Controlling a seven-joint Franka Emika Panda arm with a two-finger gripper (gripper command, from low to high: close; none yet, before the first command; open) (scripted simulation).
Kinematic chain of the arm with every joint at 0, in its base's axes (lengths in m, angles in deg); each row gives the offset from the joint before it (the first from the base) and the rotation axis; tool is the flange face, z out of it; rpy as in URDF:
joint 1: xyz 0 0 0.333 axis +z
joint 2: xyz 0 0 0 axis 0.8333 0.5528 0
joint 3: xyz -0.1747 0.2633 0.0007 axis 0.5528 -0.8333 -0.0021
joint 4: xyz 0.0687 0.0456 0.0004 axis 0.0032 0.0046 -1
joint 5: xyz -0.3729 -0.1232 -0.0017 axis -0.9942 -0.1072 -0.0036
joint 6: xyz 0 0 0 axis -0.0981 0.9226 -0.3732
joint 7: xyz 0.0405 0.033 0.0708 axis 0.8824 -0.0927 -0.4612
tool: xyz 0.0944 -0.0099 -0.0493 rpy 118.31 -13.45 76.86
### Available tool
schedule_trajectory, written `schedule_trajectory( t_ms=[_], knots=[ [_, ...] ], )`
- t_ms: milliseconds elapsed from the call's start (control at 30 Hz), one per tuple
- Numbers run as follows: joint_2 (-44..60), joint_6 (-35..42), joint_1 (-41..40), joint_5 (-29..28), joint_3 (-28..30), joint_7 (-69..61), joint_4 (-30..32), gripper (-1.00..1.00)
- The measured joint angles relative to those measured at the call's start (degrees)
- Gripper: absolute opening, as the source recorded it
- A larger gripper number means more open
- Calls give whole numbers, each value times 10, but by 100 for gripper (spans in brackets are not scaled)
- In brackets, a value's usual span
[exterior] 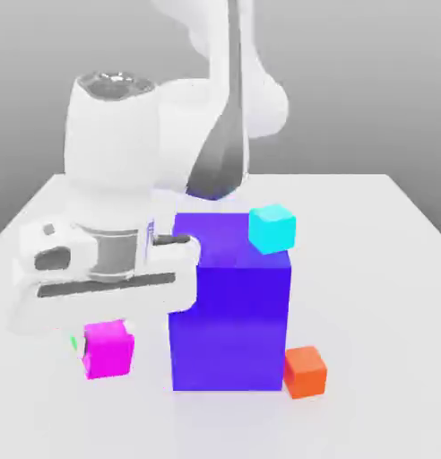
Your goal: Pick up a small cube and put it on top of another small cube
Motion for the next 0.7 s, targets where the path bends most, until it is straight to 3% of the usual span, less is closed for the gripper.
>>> schedule_trajectory(
  t_ms=[200,433,633,667,700],
  knots=[
    [-73,-19,-57,14,66,-37,125,-100],
    [-7,-80,-27,90,86,-94,132,-100],
    [76,-153,-23,213,59,-180,131,-100],
    [86,-161,-28,228,51,-191,131,100],
    [86,-161,-28,228,51,-191,131,100]
  ],
)
